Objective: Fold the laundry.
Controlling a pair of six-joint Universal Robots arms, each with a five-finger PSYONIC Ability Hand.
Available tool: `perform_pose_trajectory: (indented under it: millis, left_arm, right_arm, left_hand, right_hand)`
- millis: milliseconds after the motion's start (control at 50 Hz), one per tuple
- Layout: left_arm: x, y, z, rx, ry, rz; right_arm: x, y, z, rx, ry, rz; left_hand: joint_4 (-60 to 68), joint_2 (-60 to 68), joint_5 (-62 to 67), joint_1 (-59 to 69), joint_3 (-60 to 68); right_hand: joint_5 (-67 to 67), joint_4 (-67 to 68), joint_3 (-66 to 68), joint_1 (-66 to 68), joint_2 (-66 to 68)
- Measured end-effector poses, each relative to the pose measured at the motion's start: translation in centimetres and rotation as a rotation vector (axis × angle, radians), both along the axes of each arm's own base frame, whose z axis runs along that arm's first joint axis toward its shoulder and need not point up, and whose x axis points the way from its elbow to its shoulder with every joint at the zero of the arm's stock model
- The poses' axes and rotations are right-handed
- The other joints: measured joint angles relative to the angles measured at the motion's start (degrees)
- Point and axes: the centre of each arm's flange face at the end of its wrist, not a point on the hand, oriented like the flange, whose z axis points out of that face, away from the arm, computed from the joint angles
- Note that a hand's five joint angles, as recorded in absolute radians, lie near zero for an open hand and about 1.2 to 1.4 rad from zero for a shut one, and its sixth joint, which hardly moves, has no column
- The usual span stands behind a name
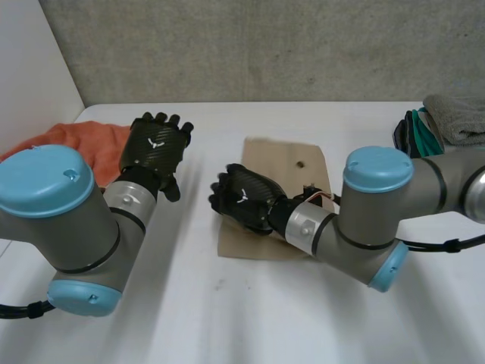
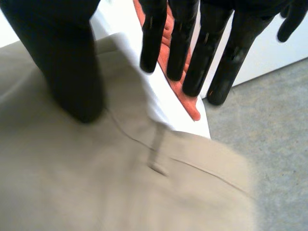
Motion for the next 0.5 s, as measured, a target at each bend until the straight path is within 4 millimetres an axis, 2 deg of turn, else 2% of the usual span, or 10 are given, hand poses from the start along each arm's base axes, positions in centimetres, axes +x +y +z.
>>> perform_pose_trajectory:
  millis: [20,40,80,100,220,260,300,380,420,500]
  left_arm:
    - [0.0,-0.1,0.1,-0.003,0.002,0.003]
    - [0.1,-0.3,0.3,-0.010,0.006,0.007]
    - [0.1,-0.7,0.6,-0.022,0.012,0.012]
    - [0.1,-0.8,0.8,-0.029,0.016,0.014]
    - [-0.9,-2.0,2.6,-0.092,0.052,0.007]
    - [-1.3,-2.2,2.9,-0.101,0.058,0.000]
    - [-2.5,-2.2,3.1,-0.111,0.070,-0.029]
    - [-6.0,-1.3,2.2,-0.094,0.075,-0.141]
    - [-6.6,-1.1,2.0,-0.088,0.073,-0.160]
    - [-10.7,0.7,-0.8,-0.014,0.037,-0.328]
  right_arm:
    - [0.2,0.0,0.0,0.020,-0.010,-0.009]
    - [0.4,0.0,0.3,0.050,-0.027,-0.027]
    - [0.5,0.0,0.8,0.097,-0.057,-0.055]
    - [0.4,-0.1,1.0,0.114,-0.069,-0.066]
    - [-1.6,-1.6,6.7,0.390,-0.336,-0.302]
    - [-2.0,-2.0,7.3,0.420,-0.370,-0.337]
    - [-4.1,-3.3,8.6,0.511,-0.467,-0.475]
    - [-7.3,-5.1,8.8,0.577,-0.513,-0.676]
    - [-7.6,-5.3,8.7,0.581,-0.513,-0.698]
    - [-9.3,-6.7,7.5,0.602,-0.474,-0.819]
  left_hand:
    - [0.00,0.00,0.00,0.00,0.00]
    - [0.00,0.00,0.00,0.00,0.00]
    - [-0.01,0.00,0.00,0.00,0.00]
    - [-0.01,0.00,0.00,0.00,0.00]
    - [-0.01,0.00,0.00,0.00,0.00]
    - [-0.01,0.00,0.00,0.00,0.00]
    - [0.00,0.00,0.00,0.00,0.00]
    - [0.02,0.00,0.00,0.00,0.00]
    - [0.02,0.00,0.00,0.00,0.00]
    - [0.02,0.00,0.00,0.00,0.00]
  right_hand:
    - [0.00,0.00,0.00,0.00,0.00]
    - [-22.93,-23.01,-23.15,-17.43,-23.26]
    - [-31.12,-31.36,-31.26,-23.27,-30.72]
    - [-32.11,-32.36,-32.52,-24.09,-31.63]
    - [-36.20,-36.22,-37.38,-27.81,-36.55]
    - [-36.20,-36.22,-37.38,-27.81,-36.55]
    - [-36.35,-36.22,-37.38,-27.81,-36.55]
    - [-36.35,-36.22,-37.38,-27.81,-36.55]
    - [-36.35,-36.22,-37.38,-27.81,-36.55]
    - [-36.35,-36.22,-37.38,-27.81,-36.55]
